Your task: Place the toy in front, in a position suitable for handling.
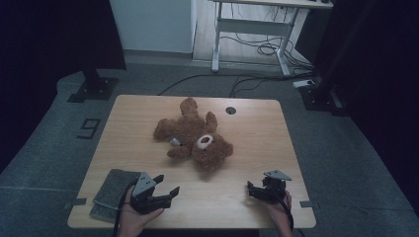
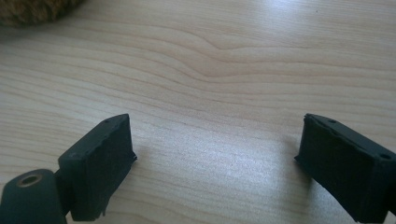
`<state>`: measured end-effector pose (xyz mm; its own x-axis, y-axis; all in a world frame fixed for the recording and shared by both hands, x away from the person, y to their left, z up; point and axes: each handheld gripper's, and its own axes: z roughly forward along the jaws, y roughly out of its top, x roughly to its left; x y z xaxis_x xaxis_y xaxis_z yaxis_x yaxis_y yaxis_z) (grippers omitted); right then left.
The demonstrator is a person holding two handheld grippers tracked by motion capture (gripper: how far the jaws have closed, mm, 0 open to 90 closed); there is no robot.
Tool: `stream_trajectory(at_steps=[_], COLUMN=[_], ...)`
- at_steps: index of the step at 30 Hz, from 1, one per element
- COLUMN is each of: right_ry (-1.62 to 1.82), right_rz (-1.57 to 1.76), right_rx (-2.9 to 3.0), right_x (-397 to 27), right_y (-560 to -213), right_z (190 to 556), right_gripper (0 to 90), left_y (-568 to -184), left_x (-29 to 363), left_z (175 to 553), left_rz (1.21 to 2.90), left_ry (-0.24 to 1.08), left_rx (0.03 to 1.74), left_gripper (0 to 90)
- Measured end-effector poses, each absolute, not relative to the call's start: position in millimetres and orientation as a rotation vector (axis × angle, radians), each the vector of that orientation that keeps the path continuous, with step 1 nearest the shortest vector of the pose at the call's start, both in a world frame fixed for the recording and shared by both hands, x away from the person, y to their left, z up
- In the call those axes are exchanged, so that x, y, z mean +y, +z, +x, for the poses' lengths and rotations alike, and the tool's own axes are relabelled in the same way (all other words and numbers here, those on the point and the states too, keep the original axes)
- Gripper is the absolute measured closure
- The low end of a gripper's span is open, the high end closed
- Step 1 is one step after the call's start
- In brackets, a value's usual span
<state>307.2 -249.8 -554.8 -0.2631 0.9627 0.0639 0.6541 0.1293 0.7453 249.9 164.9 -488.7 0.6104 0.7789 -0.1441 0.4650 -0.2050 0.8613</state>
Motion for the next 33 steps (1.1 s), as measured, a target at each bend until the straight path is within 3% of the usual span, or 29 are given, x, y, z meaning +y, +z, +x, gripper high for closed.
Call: stream_trajectory(at_steps=[22,33], right_ry=[1.148,1.218], right_rz=[1.444,1.379], right_rx=[1.94,1.973], right_x=[-243,-224], right_y=[-530,-517], right_z=[296,296], right_gripper=[12.3,12.2], left_y=[-468,-470], left_x=[168,162], left_z=[264,320], left_rz=[1.851,1.935], left_ry=[0.443,0.424], left_rx=[1.009,1.059], left_gripper=[22.7,23.2])
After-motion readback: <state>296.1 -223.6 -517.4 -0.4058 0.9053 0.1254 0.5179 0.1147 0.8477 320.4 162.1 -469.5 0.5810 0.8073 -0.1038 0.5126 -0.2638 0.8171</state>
